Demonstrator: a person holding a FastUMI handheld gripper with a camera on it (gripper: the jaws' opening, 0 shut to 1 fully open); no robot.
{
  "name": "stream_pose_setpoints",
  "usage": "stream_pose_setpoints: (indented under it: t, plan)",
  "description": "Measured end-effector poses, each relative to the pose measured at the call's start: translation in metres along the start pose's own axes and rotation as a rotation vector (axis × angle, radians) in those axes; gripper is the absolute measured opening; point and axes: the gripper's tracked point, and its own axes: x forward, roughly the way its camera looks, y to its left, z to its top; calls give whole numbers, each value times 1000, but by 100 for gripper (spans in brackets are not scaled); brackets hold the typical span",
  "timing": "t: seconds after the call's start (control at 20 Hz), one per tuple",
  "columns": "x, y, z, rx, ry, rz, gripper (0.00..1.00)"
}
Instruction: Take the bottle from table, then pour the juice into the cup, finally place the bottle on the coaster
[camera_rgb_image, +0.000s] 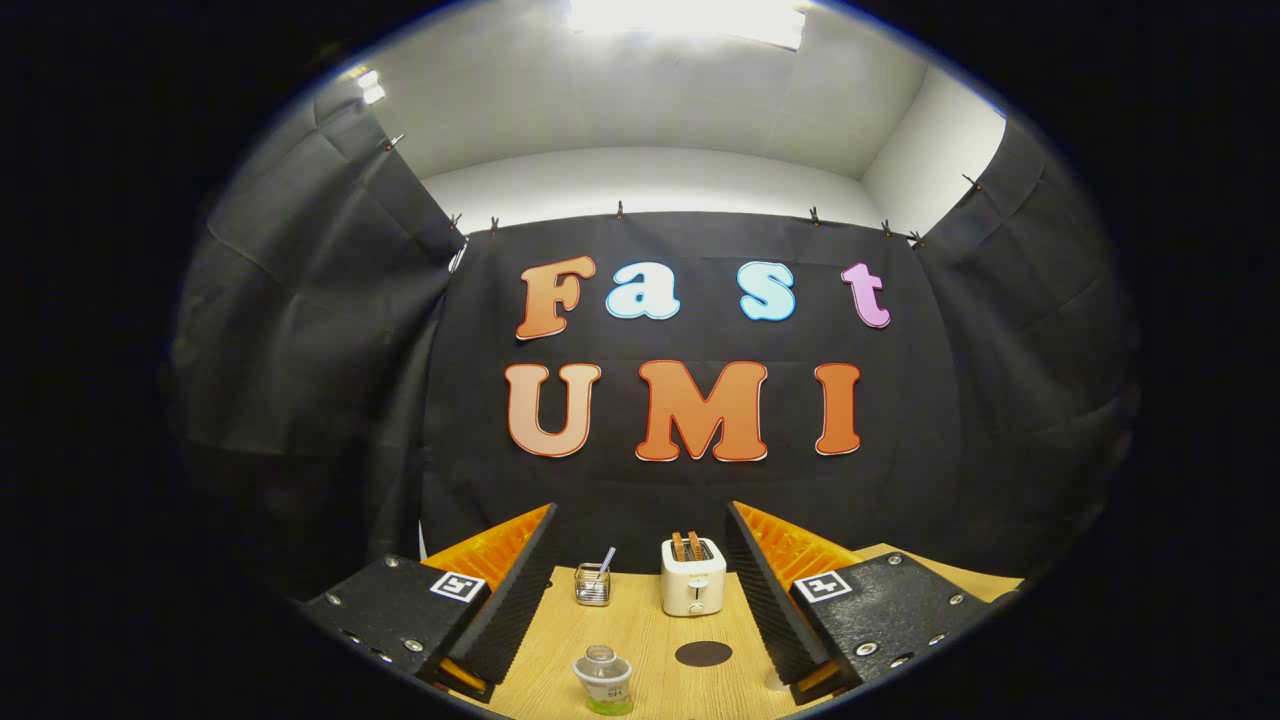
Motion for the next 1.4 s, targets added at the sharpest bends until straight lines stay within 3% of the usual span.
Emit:
stream_pose_setpoints:
  t: [0.55, 0.75, 1.0, 1.2, 1.4]
  plan:
    - [-5, 3, -8, 2, -34, -10, 96]
    - [-2, 3, -25, -42, -27, -53, 96]
    - [4, 32, -68, -101, 21, -7, 97]
    - [8, 36, -108, -164, 86, -45, 97]
    - [7, 37, -143, -122, 128, -63, 97]
